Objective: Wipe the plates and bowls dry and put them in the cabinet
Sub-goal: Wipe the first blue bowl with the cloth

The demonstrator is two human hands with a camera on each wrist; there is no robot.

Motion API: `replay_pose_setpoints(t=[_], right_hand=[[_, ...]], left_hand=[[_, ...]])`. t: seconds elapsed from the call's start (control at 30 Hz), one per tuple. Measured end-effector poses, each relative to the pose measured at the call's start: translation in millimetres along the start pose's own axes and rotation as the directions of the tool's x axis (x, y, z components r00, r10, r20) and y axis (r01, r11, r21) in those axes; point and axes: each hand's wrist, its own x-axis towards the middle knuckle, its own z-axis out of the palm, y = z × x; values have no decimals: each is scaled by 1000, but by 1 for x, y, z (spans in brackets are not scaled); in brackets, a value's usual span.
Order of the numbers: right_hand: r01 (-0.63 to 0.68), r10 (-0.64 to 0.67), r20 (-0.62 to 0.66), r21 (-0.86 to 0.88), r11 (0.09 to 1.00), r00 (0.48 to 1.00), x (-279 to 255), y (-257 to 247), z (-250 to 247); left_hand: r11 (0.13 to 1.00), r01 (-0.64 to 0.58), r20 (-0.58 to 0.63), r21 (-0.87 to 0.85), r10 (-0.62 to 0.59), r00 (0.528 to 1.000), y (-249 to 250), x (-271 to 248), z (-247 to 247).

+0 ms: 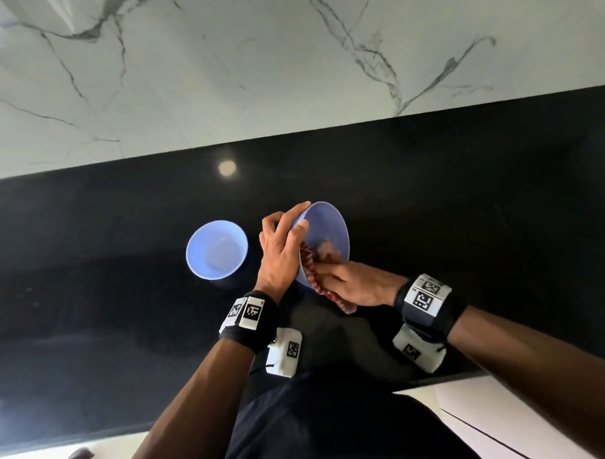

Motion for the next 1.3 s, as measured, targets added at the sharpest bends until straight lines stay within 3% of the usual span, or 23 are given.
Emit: replay_pose_setpoints(t=[0.07, 0.13, 0.2, 0.27, 0.33, 0.4, 0.43, 0.57, 0.63, 0.7, 0.77, 0.87, 0.97, 1.07, 1.13, 1.2, 1.3], right_hand=[[153, -183, -42, -388, 909, 982, 7, 21, -6], [179, -241, -42, -548, 817, 970, 11, 35, -8], [159, -252, -76, -595, 788, 965, 11, 36, -1], [115, -193, -133, -447, 887, 972, 6, 19, 8], [-44, 42, -65, -21, 999, 997, -1, -6, 6], [-132, 143, -7, 335, 933, 990, -4, -18, 10], [-120, 134, -19, 346, 931, 991, -6, -20, 13], [-32, 30, -236, -2, 999, 971, -6, -14, 30], [63, -114, -281, -184, 981, 953, -2, -6, 36], [142, -289, -265, -461, 876, 920, 0, 7, 38], [133, -361, -246, -634, 762, 899, 2, 20, 36], [139, -354, -182, -687, 713, 917, -1, 22, 32], [83, -326, -201, -725, 684, 924, -2, 22, 26], [26, -290, -246, -719, 695, 925, -3, 23, 29], [15, -275, -299, -651, 759, 914, -2, 18, 36], [-22, -159, -330, -484, 875, 931, -1, 5, 41], [-48, 5, -243, -168, 985, 970, 2, -14, 42]], left_hand=[[1000, -1, 1, -6, 1, 1000, 0, 0, -1], [999, -38, 4, 26, 38, 999, -3, -2, -1], [997, -59, -8, 40, 59, 998, -5, -5, 2], [998, -52, -42, 27, 53, 998, -5, -6, 5], [998, -54, -72, 24, 55, 996, -4, -6, 5], [998, -57, -93, 10, 58, 994, -5, -6, 5], [999, -54, -101, -5, 53, 993, -5, -6, 4], [1000, -6, -32, 0, 6, 999, -6, -12, -4], [999, 15, 34, 49, -17, 999, -1, -16, -13], [997, 37, 84, 74, -43, 996, 5, -10, -24], [992, 92, 151, 88, -104, 983, 12, 4, -29], [963, 129, 236, 238, -186, 954, 22, 19, -29], [948, 126, 198, 292, -189, 962, 29, 24, -16], [956, 135, 73, 261, -159, 985, 31, 17, -4], [971, 135, 6, 198, -139, 990, 26, 13, -1], [983, 127, -46, 135, -122, 991, 23, 10, 1], [990, 103, -98, 95, -94, 991, 21, 5, 3]])
